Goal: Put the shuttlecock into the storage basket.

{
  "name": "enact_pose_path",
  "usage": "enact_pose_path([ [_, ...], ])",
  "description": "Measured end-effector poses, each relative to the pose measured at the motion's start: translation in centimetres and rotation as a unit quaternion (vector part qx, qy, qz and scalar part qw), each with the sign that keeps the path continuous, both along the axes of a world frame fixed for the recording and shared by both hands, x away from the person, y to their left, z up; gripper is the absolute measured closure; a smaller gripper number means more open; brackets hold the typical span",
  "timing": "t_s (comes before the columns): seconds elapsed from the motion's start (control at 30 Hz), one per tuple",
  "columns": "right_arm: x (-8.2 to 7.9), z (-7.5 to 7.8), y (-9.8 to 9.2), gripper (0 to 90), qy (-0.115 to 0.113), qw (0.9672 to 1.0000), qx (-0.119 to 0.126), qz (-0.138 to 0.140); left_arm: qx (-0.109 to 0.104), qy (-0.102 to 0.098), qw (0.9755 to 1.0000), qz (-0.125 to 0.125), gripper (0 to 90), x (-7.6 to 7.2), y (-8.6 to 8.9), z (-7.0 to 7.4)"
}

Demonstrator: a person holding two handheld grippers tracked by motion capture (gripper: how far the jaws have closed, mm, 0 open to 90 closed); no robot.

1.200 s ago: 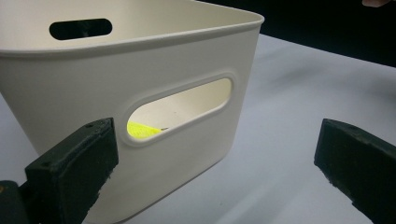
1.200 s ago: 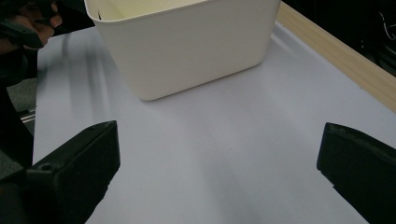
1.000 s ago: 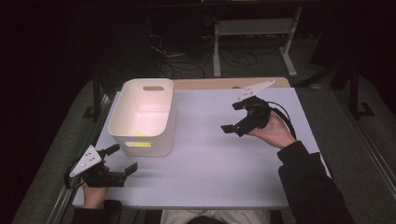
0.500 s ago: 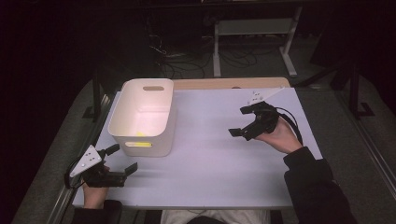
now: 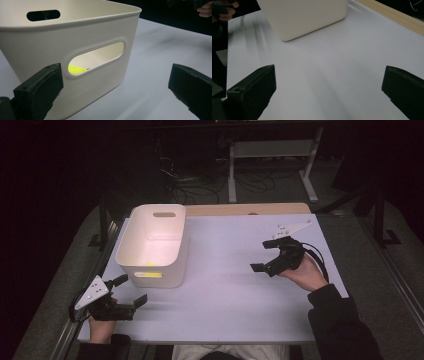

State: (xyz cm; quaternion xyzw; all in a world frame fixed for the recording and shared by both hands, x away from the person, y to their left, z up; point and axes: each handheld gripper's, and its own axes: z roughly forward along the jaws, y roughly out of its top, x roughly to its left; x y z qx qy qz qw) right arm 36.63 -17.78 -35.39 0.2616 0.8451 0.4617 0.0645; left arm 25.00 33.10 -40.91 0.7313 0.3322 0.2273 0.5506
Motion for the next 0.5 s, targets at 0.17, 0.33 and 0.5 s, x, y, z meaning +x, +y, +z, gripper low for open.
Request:
enact_pose_path([
  [0.17,-0.5,-0.8,-0.6,0.0,0.006,0.9999,0.008,-0.009,0.0,0.0,1.0,0.0,0.0,0.0,0.0,0.0],
  [0.33,-1.0,-1.7,-1.2,0.0,0.015,0.9997,0.007,-0.018,-0.001,0.0,1.0,0.0,0.0,0.0,0.0,0.0],
  [0.5,-1.5,-2.2,-1.7,0.0,0.016,0.9995,0.009,-0.024,0.0,0.0,1.0,0.0,0.0,0.0,0.0,0.0],
])
